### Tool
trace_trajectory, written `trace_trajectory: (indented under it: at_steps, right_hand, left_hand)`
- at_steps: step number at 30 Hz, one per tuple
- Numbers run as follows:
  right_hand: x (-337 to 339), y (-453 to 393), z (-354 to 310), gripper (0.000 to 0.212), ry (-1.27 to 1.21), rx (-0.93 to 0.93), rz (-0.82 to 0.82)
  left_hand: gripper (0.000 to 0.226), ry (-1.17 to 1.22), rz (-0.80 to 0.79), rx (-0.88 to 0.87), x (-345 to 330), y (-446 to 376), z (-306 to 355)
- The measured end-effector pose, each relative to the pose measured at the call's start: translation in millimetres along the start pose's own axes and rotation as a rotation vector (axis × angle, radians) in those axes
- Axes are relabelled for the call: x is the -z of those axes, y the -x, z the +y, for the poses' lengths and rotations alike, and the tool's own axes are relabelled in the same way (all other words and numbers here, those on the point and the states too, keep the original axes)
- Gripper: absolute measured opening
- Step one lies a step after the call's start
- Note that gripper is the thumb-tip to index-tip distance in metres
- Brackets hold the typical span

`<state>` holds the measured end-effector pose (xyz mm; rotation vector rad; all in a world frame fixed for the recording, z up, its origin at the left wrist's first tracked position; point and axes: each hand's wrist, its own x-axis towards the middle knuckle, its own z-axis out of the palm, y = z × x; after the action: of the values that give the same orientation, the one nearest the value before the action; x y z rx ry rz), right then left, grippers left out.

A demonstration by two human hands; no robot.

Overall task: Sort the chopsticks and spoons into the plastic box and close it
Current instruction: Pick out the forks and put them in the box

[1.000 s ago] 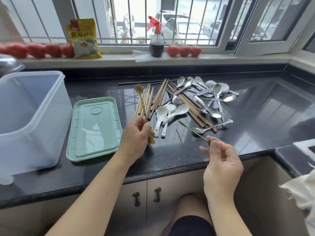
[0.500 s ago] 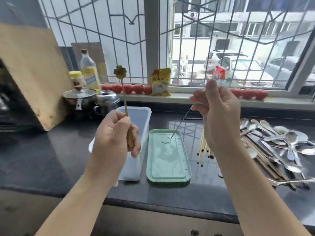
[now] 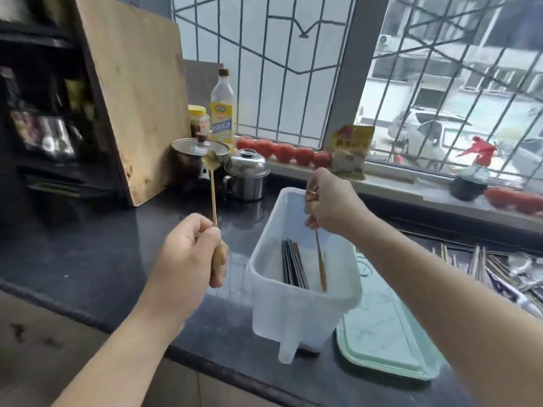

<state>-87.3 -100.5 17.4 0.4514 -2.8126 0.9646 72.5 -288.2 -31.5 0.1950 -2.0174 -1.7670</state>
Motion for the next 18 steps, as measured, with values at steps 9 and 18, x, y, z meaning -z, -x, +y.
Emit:
trace_trajectory:
  at_steps: [9,18]
  right_hand:
    - [-36,-61,23,0.018,0.564,-0.178,-0.46]
    - [-59,-63,34,0.023,1.044,0.065,-0.65]
  left_hand:
    - [0.022,0.042,-0.023,-0.002,-17,-24,-4]
    - [0.021,-0.182,-0.095,0.015,-24,-32,-3]
